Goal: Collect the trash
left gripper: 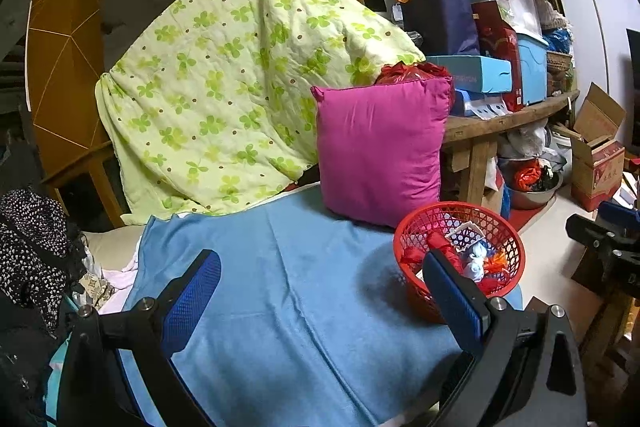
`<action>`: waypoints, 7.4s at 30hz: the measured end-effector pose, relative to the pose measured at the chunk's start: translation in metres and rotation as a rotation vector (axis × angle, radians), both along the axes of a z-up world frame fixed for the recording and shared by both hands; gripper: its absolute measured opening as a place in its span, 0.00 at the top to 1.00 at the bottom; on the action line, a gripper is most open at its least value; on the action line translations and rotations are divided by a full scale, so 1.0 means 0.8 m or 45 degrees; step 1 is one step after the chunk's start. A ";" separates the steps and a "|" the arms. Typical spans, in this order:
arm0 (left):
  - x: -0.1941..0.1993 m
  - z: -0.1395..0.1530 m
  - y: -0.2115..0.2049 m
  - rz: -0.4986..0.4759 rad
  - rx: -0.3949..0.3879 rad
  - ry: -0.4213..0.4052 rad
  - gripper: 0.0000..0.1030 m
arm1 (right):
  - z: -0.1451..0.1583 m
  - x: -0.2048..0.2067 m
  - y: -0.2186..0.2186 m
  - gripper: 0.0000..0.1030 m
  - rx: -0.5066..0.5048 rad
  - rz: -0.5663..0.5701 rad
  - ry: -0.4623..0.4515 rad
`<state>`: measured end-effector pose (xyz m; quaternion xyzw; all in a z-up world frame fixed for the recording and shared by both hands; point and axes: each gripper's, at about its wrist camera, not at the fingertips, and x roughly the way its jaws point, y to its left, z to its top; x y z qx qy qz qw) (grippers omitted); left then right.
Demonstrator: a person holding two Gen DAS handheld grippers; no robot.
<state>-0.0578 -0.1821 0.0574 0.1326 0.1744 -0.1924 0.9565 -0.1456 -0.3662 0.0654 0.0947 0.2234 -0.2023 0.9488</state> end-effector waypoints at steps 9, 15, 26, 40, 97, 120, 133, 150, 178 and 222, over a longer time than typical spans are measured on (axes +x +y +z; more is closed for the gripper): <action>-0.003 -0.008 0.003 -0.006 0.008 0.018 0.02 | -0.018 0.008 0.011 0.24 0.034 -0.010 0.010; -0.002 -0.009 0.004 -0.004 0.007 0.026 0.02 | -0.019 0.008 0.009 0.24 0.040 -0.038 -0.003; 0.001 -0.011 0.008 0.007 0.010 0.026 0.02 | -0.022 0.011 0.003 0.24 0.070 -0.067 0.005; 0.007 -0.018 0.010 0.028 0.014 0.039 0.02 | -0.031 0.019 0.008 0.24 0.084 -0.049 0.026; 0.009 -0.032 0.018 0.038 0.048 0.057 0.02 | -0.039 0.029 0.014 0.24 0.089 -0.015 0.044; 0.011 -0.035 0.019 0.040 0.053 0.058 0.02 | -0.041 0.036 0.012 0.24 0.093 -0.009 0.052; 0.011 -0.039 0.020 0.039 0.054 0.068 0.02 | -0.043 0.037 0.011 0.24 0.096 -0.007 0.054; 0.012 -0.040 0.019 0.041 0.054 0.073 0.02 | -0.044 0.037 0.012 0.24 0.097 -0.008 0.056; 0.016 -0.044 0.017 0.046 0.062 0.098 0.02 | -0.053 0.040 0.014 0.24 0.096 -0.003 0.059; 0.025 -0.059 -0.005 -0.005 0.115 0.138 0.02 | -0.062 0.048 0.001 0.24 0.076 -0.061 0.072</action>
